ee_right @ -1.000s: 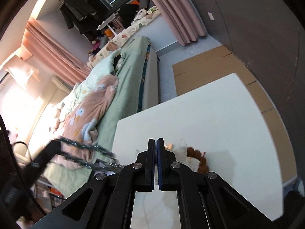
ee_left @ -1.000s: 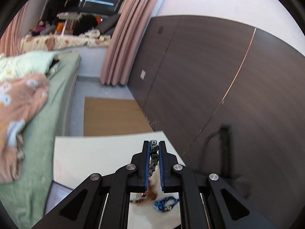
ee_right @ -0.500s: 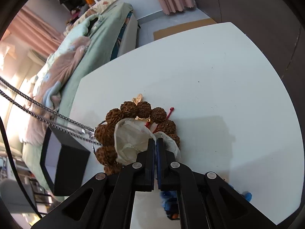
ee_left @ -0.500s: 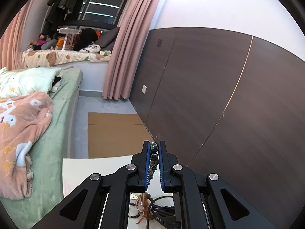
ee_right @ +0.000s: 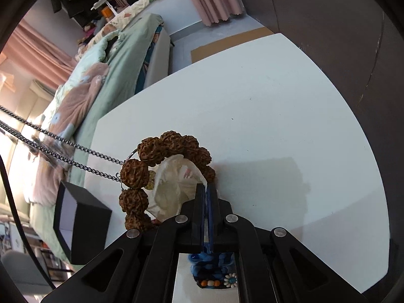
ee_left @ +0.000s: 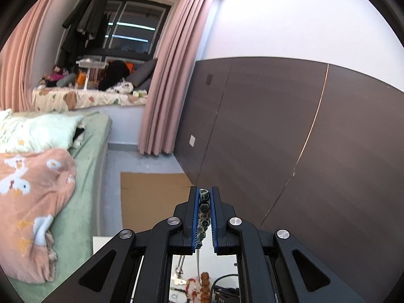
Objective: Organize jewelry
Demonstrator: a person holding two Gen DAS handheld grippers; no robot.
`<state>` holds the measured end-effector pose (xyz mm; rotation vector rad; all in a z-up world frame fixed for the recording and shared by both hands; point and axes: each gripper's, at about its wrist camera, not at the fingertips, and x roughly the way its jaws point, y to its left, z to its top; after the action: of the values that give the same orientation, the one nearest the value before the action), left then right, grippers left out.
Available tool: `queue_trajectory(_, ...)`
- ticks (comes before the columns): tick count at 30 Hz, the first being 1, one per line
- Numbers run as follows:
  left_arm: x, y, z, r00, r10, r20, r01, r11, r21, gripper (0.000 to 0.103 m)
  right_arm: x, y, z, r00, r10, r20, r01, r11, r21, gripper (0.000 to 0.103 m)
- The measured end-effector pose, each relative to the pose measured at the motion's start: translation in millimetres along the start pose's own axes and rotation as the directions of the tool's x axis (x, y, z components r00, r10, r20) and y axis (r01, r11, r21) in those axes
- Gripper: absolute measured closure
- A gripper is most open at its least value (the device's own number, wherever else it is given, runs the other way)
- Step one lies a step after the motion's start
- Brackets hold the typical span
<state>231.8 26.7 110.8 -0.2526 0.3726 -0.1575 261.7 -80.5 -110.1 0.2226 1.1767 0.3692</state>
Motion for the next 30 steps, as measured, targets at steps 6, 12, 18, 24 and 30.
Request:
queue_trajectory(6, -5, 0, 3, 1.0, 0.012, 0.01, -0.012, 1.0, 0.016, 0.095, -14, -8, 2, 0.998, 0.039, 0.042, -0.04, 0.998, 0.046, 0.1)
queue_trajectory(12, 7, 6, -10, 0.999, 0.036, -0.028, -0.036, 0.999, 0.008, 0.095, -66, -4, 9, 0.934, 0.289, 0.212, -0.302, 0.953, 0.032, 0.1)
queue_trajectory(18, 25, 16, -33, 0.995, 0.062, -0.082, -0.061, 0.998, 0.005, 0.095, -93, 4, 9, 0.852, 0.43, 0.299, -0.454, 0.891, 0.012, 0.1)
queue_trajectory(24, 49, 24, -67, 0.985, 0.079, -0.156, -0.082, 0.997, -0.014, 0.094, -109, 10, 6, 0.805, 0.491, 0.332, -0.517, 0.856, -0.014, 0.1)
queue_trajectory(30, 64, 35, -92, 0.97, 0.097, -0.222, -0.11, 0.993, -0.047, 0.094, -125, 15, 9, 0.704, 0.594, 0.389, -0.63, 0.776, -0.044, 0.1)
